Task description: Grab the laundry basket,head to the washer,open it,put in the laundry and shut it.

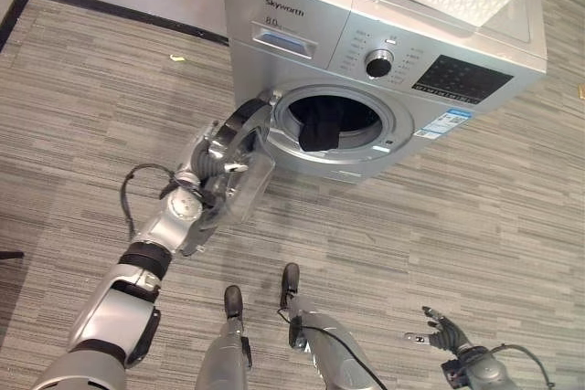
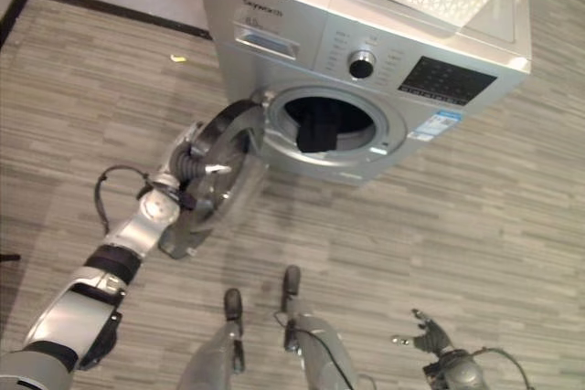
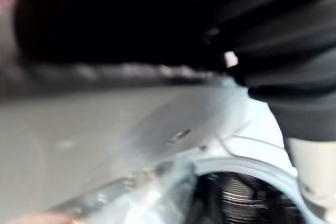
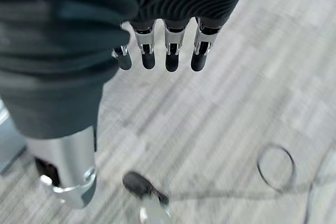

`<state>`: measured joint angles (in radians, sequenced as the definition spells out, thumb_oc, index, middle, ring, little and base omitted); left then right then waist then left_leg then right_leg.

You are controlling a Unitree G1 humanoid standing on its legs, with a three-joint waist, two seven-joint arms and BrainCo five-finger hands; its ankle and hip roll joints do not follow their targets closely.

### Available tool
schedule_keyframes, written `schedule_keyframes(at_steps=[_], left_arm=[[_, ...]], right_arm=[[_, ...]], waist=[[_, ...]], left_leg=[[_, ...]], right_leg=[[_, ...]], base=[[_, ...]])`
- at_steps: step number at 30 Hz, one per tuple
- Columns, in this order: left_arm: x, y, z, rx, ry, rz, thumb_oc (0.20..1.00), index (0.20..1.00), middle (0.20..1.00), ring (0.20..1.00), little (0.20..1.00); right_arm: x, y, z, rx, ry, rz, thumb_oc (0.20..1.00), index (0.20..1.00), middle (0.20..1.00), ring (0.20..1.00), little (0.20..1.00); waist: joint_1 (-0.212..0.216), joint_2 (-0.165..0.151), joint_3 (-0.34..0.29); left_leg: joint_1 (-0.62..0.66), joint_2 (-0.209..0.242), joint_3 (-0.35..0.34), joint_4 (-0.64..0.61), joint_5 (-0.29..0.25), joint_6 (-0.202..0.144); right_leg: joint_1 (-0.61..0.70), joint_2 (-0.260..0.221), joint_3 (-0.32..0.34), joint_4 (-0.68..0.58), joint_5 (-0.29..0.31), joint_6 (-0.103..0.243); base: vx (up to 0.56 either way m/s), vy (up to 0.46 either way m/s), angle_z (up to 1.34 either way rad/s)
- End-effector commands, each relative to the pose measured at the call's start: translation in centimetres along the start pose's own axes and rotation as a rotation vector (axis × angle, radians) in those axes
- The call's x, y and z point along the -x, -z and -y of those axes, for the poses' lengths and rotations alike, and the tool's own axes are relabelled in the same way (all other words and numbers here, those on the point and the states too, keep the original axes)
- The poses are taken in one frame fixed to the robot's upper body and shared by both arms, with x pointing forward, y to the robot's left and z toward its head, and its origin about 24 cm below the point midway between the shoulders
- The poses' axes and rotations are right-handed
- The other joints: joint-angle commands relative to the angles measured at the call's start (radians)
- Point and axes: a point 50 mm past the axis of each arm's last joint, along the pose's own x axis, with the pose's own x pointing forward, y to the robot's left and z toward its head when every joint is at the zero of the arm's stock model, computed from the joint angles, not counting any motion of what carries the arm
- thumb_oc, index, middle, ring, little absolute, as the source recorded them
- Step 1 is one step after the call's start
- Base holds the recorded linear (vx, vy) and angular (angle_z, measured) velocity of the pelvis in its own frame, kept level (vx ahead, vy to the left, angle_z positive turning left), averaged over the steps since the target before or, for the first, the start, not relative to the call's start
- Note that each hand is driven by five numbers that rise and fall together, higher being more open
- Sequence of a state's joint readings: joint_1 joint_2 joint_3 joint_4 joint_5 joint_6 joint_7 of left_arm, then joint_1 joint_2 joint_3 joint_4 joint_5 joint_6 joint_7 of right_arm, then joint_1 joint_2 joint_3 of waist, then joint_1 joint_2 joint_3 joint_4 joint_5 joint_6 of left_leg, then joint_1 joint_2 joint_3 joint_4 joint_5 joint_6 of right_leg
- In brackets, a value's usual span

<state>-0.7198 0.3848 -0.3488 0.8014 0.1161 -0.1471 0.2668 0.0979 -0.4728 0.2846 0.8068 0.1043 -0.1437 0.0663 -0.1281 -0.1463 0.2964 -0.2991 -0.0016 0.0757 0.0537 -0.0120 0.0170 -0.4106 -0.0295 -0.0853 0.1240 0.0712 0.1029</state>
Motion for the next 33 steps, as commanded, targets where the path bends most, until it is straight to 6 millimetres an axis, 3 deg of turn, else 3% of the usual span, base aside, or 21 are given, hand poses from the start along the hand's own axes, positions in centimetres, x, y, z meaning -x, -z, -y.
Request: schedule_keyframes(at_steps=[1, 2, 3, 6, 7, 9, 10, 12, 17, 20, 24, 27, 30, 31, 32, 33], left_arm=[[4.8, 6.4, 6.7, 0.069, 0.197, -0.332, 1.0, 1.0, 1.0, 1.0, 1.0], [4.8, 6.4, 6.7, 0.069, 0.196, -0.332, 1.0, 1.0, 1.0, 1.0, 1.0], [4.3, 3.2, 10.1, 0.146, 0.278, -0.273, 1.0, 1.0, 1.0, 1.0, 1.0], [5.6, 0.0, 14.9, 0.168, 0.441, -0.208, 1.0, 1.0, 1.0, 1.0, 1.0], [5.7, -0.5, 15.5, 0.176, 0.46, -0.205, 1.0, 1.0, 1.0, 1.0, 1.0], [7.3, -3.7, 18.8, 0.148, 0.614, -0.097, 1.0, 1.0, 1.0, 1.0, 1.0], [7.6, -4.5, 19.5, 0.168, 0.646, -0.083, 1.0, 1.0, 1.0, 1.0, 1.0], [9.6, -9.0, 22.5, 0.208, 0.806, 0.049, 1.0, 1.0, 1.0, 1.0, 1.0], [10.1, -17.4, 23.7, 0.374, 0.869, 0.223, 1.0, 1.0, 1.0, 1.0, 1.0], [9.8, -19.1, 23.5, 0.409, 0.847, 0.248, 1.0, 1.0, 1.0, 1.0, 1.0], [8.2, -19.7, 22.2, 0.421, 0.781, 0.259, 1.0, 1.0, 1.0, 1.0, 1.0], [7.3, -18.4, 21.5, 0.407, 0.756, 0.226, 1.0, 1.0, 1.0, 1.0, 1.0], [7.1, -14.3, 21.6, 0.362, 0.759, 0.103, 1.0, 1.0, 1.0, 1.0, 1.0], [7.1, -14.3, 21.6, 0.362, 0.759, 0.103, 1.0, 1.0, 1.0, 1.0, 1.0], [7.5, -10.5, 21.8, 0.334, 0.766, -0.014, 1.0, 1.0, 1.0, 1.0, 1.0], [7.5, -10.5, 21.7, 0.333, 0.765, -0.014, 1.0, 1.0, 1.0, 1.0, 1.0]], right_arm=[[-0.3, -2.2, -0.3, 0.111, -0.044, 0.081, 1.0, 1.0, 1.0, 1.0, 1.0], [-0.3, -2.2, -0.3, 0.111, -0.044, 0.081, 1.0, 1.0, 1.0, 1.0, 1.0], [-0.8, -2.2, -1.7, 0.146, -0.086, 0.064, 1.0, 1.0, 1.0, 1.0, 1.0], [-0.9, -1.3, -3.1, 0.135, -0.117, 0.02, 1.0, 1.0, 1.0, 1.0, 1.0], [-0.9, -1.2, -3.1, 0.132, -0.118, 0.017, 1.0, 1.0, 1.0, 1.0, 1.0], [-0.8, -0.9, -2.8, 0.088, -0.089, 0.008, 1.0, 1.0, 1.0, 1.0, 1.0], [-0.7, -0.8, -2.6, 0.072, -0.08, 0.002, 1.0, 1.0, 1.0, 1.0, 1.0], [-0.6, -0.8, -1.5, -0.016, -0.024, 0.011, 1.0, 1.0, 1.0, 1.0, 1.0], [-0.3, -1.5, 1.4, -0.098, 0.079, 0.055, 1.0, 1.0, 1.0, 1.0, 1.0], [-0.4, -1.8, 1.9, -0.092, 0.096, 0.055, 1.0, 1.0, 1.0, 1.0, 1.0], [-0.7, -1.5, 1.5, -0.044, 0.061, 0.031, 1.0, 1.0, 1.0, 1.0, 1.0], [-0.6, -1.1, 1.5, -0.028, 0.056, 0.008, 1.0, 1.0, 1.0, 1.0, 1.0], [-0.6, 0.0, 1.3, -0.052, 0.062, -0.044, 1.0, 1.0, 1.0, 1.0, 1.0], [-0.6, 0.0, 1.3, -0.052, 0.062, -0.044, 1.0, 1.0, 1.0, 1.0, 1.0], [-0.9, 0.3, 0.9, -0.076, 0.065, -0.076, 1.0, 1.0, 1.0, 1.0, 1.0], [-0.9, 0.3, 0.9, -0.076, 0.065, -0.075, 1.0, 1.0, 1.0, 1.0, 1.0]], waist=[[-0.023, 0.0, -0.018], [-0.024, 0.001, -0.021], [-0.029, -0.012, -0.019], [-0.035, -0.035, -0.037], [-0.038, -0.035, -0.042], [-0.054, -0.031, -0.048], [-0.06, -0.025, -0.049], [-0.088, -0.014, -0.051], [-0.163, 0.009, -0.07], [-0.184, 0.016, -0.08], [-0.196, 0.016, -0.086], [-0.184, 0.039, -0.086], [-0.161, 0.074, -0.092], [-0.16, 0.073, -0.09], [-0.145, 0.088, -0.099], [-0.146, 0.088, -0.101]], left_leg=[[-0.095, 0.044, -0.041, 0.067, 0.03, -0.018], [-0.099, 0.044, -0.042, 0.065, 0.034, -0.018], [-0.101, 0.055, -0.039, 0.052, 0.046, -0.027], [-0.069, 0.084, -0.026, 0.008, 0.081, -0.043], [-0.068, 0.084, -0.025, 0.001, 0.089, -0.043], [-0.047, 0.101, -0.021, -0.033, 0.115, -0.056], [-0.044, 0.105, -0.021, -0.042, 0.125, -0.059], [-0.028, 0.123, -0.016, -0.079, 0.155, -0.076], [-0.026, 0.143, 0.023, -0.141, 0.191, -0.102], [-0.052, 0.153, 0.042, -0.141, 0.187, -0.109], [-0.081, 0.171, 0.048, -0.141, 0.194, -0.116], [-0.098, 0.171, 0.034, -0.141, 0.202, -0.123], [-0.093, 0.164, 0.015, -0.141, 0.203, -0.125], [-0.089, 0.165, 0.016, -0.141, 0.2, -0.125], [-0.066, 0.158, 0.012, -0.141, 0.195, -0.126], [-0.07, 0.158, 0.011, -0.141, 0.197, -0.126]], right_leg=[[0.041, -0.033, 0.021, 0.05, -0.036, 0.005], [0.038, -0.033, 0.02, 0.047, -0.032, 0.005], [0.051, -0.028, 0.054, 0.011, -0.022, 0.008], [0.07, -0.006, 0.061, -0.035, -0.02, -0.006], [0.068, -0.004, 0.057, -0.042, -0.016, -0.01], [0.078, 0.012, 0.048, -0.054, -0.019, -0.013], [0.079, 0.013, 0.045, -0.06, -0.017, -0.016], [0.087, 0.025, 0.043, -0.081, -0.016, -0.018], [0.085, 0.02, 0.07, -0.196, 0.05, -0.006], [0.053, 0.019, 0.098, -0.211, 0.063, 0.005], [0.021, 0.029, 0.123, -0.211, 0.076, 0.004], [0.008, 0.023, 0.114, -0.211, 0.074, 0.003], [0.021, 0.013, 0.094, -0.211, 0.07, 0.0], [0.025, 0.013, 0.095, -0.211, 0.068, 0.0], [0.047, 0.007, 0.088, -0.211, 0.064, -0.001], [0.044, 0.006, 0.088, -0.211, 0.066, -0.001]], base=[[-0.09, -0.053, 0.43], [-0.13, -0.161, -0.05], [-0.09, -0.188, -0.44], [-0.02, -0.272, -0.24], [0.02, -0.256, -0.1], [0.01, -0.222, -0.06], [0.01, -0.199, -0.04], [0.01, -0.174, -0.04], [-0.01, -0.091, -0.21], [-0.04, -0.02, -0.45], [0.0, -0.049, -0.3], [0.03, -0.024, -0.12], [0.06, 0.031, 0.1], [0.05, 0.053, 0.23], [0.04, 0.037, 0.25], [0.05, 0.048, 0.21]])
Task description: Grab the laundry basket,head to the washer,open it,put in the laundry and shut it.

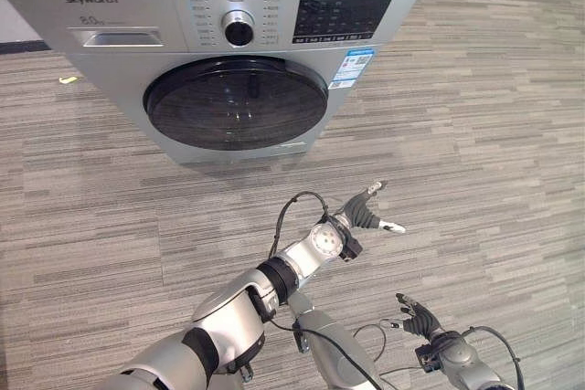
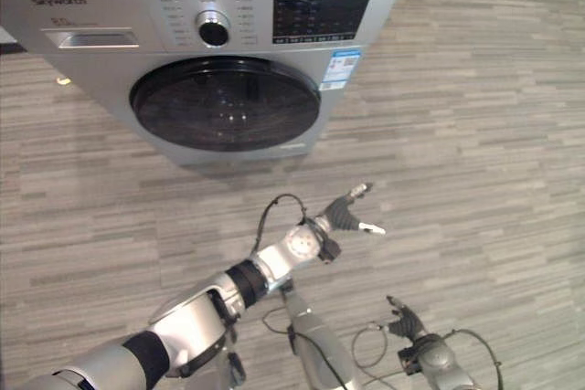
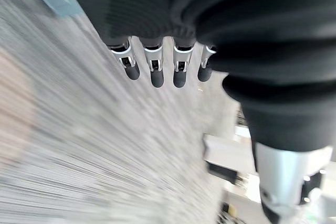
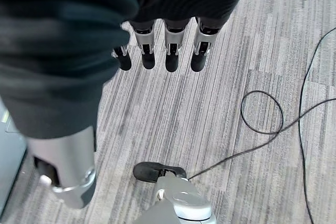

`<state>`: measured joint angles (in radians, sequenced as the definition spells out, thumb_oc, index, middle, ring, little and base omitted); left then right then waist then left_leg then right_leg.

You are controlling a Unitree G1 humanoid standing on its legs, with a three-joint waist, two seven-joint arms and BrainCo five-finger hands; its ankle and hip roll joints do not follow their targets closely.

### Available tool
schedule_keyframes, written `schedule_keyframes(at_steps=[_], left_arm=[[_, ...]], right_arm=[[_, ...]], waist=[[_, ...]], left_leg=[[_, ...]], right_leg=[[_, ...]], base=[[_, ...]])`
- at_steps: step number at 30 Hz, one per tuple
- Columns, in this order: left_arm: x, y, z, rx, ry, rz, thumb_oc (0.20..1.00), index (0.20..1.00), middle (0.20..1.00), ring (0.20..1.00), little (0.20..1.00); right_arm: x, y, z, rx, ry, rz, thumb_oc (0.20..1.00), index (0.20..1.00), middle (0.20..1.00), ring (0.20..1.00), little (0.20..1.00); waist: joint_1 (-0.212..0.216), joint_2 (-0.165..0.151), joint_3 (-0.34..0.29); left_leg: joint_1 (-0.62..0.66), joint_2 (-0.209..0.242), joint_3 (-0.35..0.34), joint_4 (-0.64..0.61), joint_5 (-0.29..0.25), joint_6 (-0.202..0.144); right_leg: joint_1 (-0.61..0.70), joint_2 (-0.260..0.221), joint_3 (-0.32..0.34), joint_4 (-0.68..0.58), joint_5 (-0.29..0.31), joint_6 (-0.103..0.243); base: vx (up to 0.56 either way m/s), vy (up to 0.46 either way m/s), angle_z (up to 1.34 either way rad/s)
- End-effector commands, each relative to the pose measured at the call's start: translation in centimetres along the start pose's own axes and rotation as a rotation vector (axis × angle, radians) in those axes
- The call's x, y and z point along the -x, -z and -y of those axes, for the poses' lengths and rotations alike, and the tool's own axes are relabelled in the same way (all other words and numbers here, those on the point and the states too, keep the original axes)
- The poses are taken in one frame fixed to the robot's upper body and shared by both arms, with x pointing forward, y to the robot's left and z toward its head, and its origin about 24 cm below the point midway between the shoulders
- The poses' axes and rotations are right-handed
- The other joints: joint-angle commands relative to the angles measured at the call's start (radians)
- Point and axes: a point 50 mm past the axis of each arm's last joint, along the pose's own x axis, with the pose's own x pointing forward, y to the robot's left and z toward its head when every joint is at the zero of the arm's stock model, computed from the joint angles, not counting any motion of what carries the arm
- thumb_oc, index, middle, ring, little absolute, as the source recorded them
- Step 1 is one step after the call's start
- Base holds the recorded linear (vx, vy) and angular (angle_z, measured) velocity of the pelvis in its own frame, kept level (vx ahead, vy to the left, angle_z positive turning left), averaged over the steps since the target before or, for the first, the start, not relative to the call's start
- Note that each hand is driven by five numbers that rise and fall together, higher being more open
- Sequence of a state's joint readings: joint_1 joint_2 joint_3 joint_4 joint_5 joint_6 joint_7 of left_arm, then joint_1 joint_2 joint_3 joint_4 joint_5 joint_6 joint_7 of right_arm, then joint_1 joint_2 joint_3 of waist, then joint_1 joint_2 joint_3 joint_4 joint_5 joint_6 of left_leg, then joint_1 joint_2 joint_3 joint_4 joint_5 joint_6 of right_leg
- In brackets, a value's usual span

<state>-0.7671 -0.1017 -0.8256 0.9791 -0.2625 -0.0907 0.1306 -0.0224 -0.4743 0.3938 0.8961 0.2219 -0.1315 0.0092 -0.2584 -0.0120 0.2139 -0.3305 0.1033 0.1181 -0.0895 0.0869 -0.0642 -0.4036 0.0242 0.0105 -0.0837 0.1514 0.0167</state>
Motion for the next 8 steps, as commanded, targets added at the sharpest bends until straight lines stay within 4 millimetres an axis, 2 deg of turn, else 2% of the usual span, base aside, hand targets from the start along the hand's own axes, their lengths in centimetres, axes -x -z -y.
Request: schedule_keyframes(at_steps=[1, 2, 3, 4, 6, 8], left_arm=[[-0.2, 0.9, 1.3, 0.025, 0.046, -0.061, 1.0, 1.0, 1.0, 1.0, 1.0], [0.9, 4.3, 0.0, 0.034, 0.015, -0.161, 1.0, 1.0, 1.0, 1.0, 1.0], [5.1, 11.8, -2.5, 0.061, -0.065, -0.384, 1.0, 1.0, 1.0, 1.0, 1.0], [5.1, 11.8, -2.5, 0.06, -0.065, -0.384, 1.0, 1.0, 1.0, 1.0, 1.0], [9.9, 17.3, -4.4, 0.187, -0.192, -0.565, 1.0, 1.0, 1.0, 1.0, 1.0], [13.3, 20.2, -5.0, 0.311, -0.315, -0.648, 1.0, 1.0, 1.0, 1.0, 1.0]], right_arm=[[0.6, 2.5, 0.5, -0.06, 0.033, -0.094, 1.0, 1.0, 1.0, 1.0, 1.0], [0.4, 2.6, 0.1, -0.079, 0.027, -0.109, 1.0, 1.0, 1.0, 1.0, 1.0], [0.5, 3.7, -1.2, -0.169, 0.007, -0.159, 1.0, 1.0, 1.0, 1.0, 1.0], [0.5, 3.7, -1.2, -0.169, 0.007, -0.159, 1.0, 1.0, 1.0, 1.0, 1.0], [0.6, 4.2, -1.2, -0.259, 0.019, -0.184, 1.0, 1.0, 1.0, 1.0, 1.0], [1.0, 5.1, -1.6, -0.342, 0.023, -0.202, 1.0, 1.0, 1.0, 1.0, 1.0]], waist=[[-0.01, -0.042, -0.026], [0.003, -0.033, -0.038], [0.038, -0.012, -0.072], [0.037, -0.012, -0.074], [0.074, 0.009, -0.102], [0.104, 0.021, -0.129]], left_leg=[[-0.025, 0.05, -0.031, 0.002, 0.093, -0.045], [-0.001, 0.046, -0.029, 0.002, 0.084, -0.045], [0.075, 0.033, -0.017, 0.002, 0.057, -0.041], [0.072, 0.033, -0.018, 0.002, 0.059, -0.041], [0.123, 0.021, -0.022, 0.002, 0.044, -0.037], [0.154, 0.012, -0.037, 0.002, 0.037, -0.033]], right_leg=[[0.05, -0.05, -0.012, -0.004, -0.018, 0.085], [0.072, -0.056, -0.019, -0.004, -0.021, 0.086], [0.141, -0.069, -0.031, -0.004, -0.037, 0.086], [0.139, -0.069, -0.031, -0.004, -0.035, 0.086], [0.194, -0.083, -0.042, -0.004, -0.047, 0.09], [0.233, -0.094, -0.063, -0.004, -0.059, 0.088]], base=[[0.07, 0.028, 0.18], [0.21, 0.124, 0.07], [0.18, 0.112, 0.13], [0.19, 0.136, 0.06], [0.12, 0.107, 0.21], [0.12, 0.096, 0.24]])
